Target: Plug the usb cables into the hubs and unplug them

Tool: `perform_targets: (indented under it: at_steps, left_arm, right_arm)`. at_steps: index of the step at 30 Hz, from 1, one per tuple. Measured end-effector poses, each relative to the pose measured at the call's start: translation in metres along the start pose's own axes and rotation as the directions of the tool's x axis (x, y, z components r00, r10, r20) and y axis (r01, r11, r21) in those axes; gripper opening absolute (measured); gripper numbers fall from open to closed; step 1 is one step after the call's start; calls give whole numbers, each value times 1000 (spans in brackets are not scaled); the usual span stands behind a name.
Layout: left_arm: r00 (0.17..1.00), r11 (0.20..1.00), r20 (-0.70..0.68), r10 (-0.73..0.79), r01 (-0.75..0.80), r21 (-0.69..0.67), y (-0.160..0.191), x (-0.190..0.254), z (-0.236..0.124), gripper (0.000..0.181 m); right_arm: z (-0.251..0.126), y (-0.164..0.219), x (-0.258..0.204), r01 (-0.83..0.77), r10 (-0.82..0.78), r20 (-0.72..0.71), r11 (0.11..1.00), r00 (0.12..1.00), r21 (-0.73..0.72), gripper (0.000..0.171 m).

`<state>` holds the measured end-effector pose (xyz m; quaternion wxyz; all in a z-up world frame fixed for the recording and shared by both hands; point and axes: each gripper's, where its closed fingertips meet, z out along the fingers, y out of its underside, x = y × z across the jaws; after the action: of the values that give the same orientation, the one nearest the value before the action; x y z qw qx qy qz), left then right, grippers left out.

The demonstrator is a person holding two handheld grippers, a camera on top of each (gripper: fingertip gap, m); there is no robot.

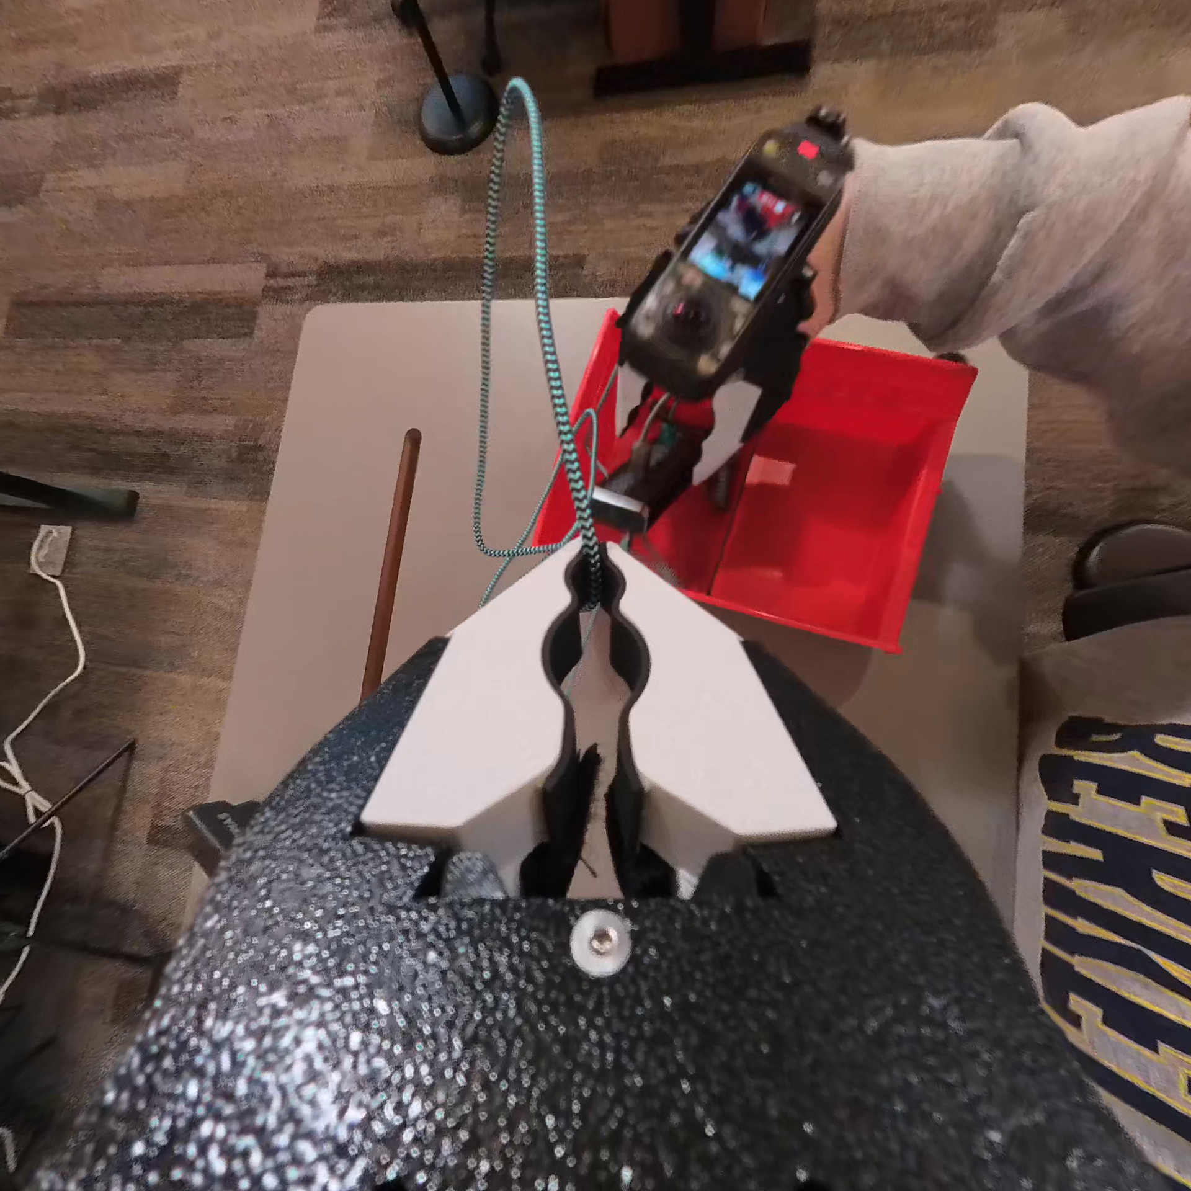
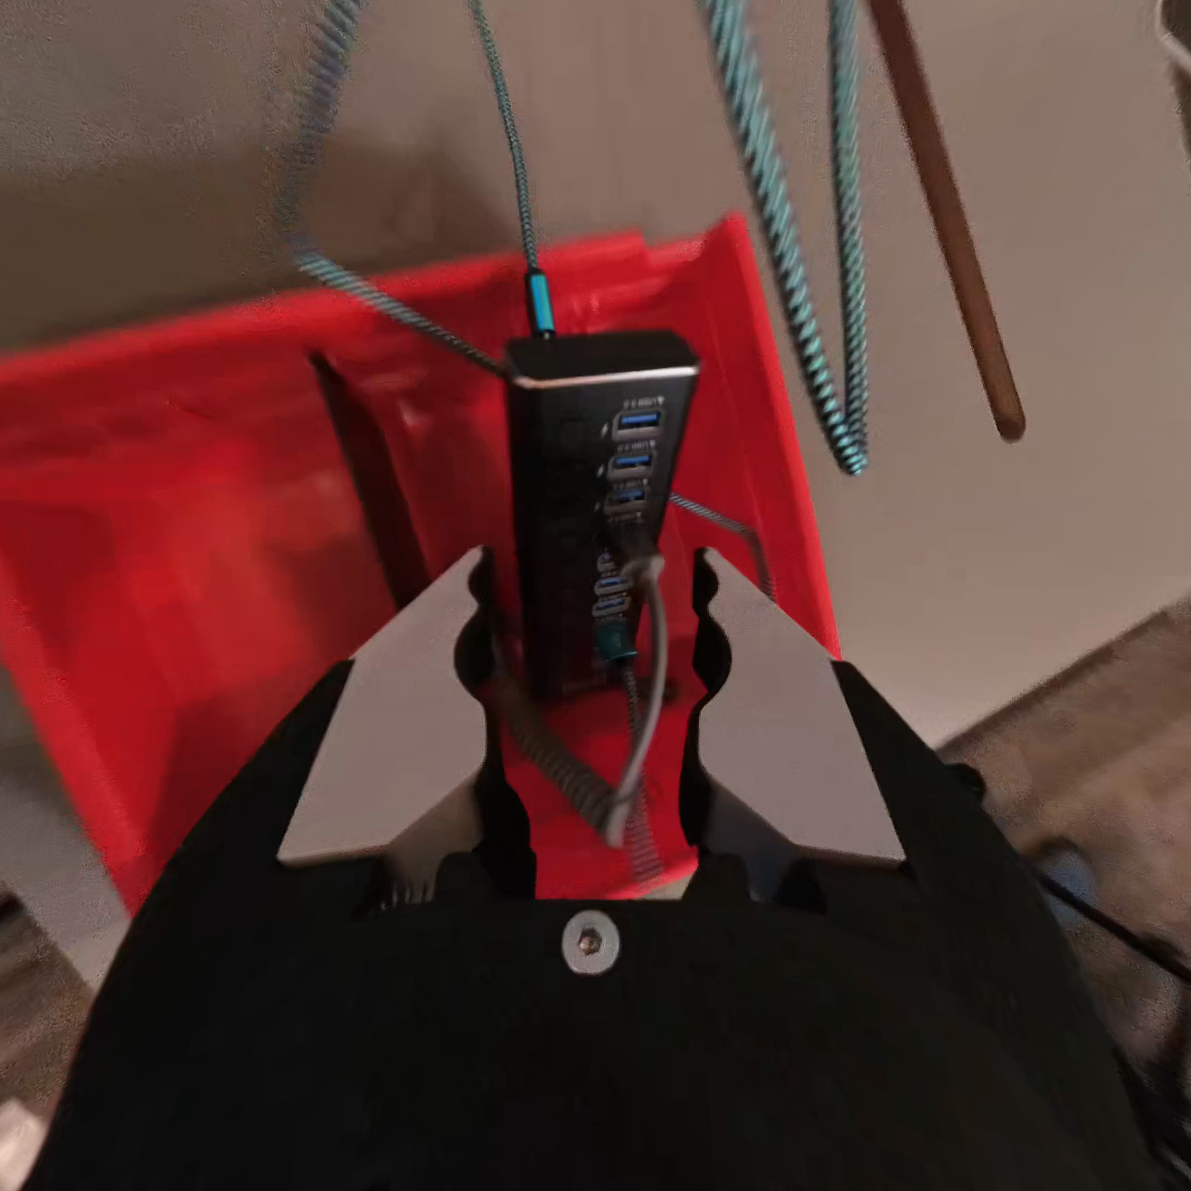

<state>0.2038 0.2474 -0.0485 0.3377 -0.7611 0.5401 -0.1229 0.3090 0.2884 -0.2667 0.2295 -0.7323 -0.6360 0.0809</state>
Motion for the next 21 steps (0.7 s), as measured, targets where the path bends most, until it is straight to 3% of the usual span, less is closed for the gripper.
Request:
perform_targets:
  at_steps: [3,6,9,13,16,18,20,21]
  left_arm:
    - [1000,998,-4,-21,21,66,-1,-8,1,0]
    - [993,979,-110,-38,59,196,-17,2,-2,0]
    - [975,935,-221,-4,82,345,-40,18,-6,0]
    - [940,844,-339,42,148,515,-67,40,-14,0]
    - [896,784,-439,68,224,578,-75,54,-22,0]
    - [870,749,-487,80,270,605,-78,59,-26,0]
    - [877,736,-474,79,270,621,-79,56,-23,0]
    - [887,734,-455,77,258,628,-79,52,-21,0]
  right_arm:
    - [-40,-44,-2,-98,91,38,962,995,255,74]
    - [-85,-95,-3,-146,147,43,822,988,551,91]
    - [-103,-130,-3,-172,220,24,687,975,706,102]
    - [-94,-160,-12,-233,269,87,578,959,782,96]
    - [-93,-168,-6,-214,314,44,531,948,820,70]
    - [-96,-174,-8,-240,322,86,479,943,844,70]
    - [-94,-183,-17,-294,288,173,455,942,841,83]
    - [-90,-185,-21,-309,278,194,467,941,829,74]
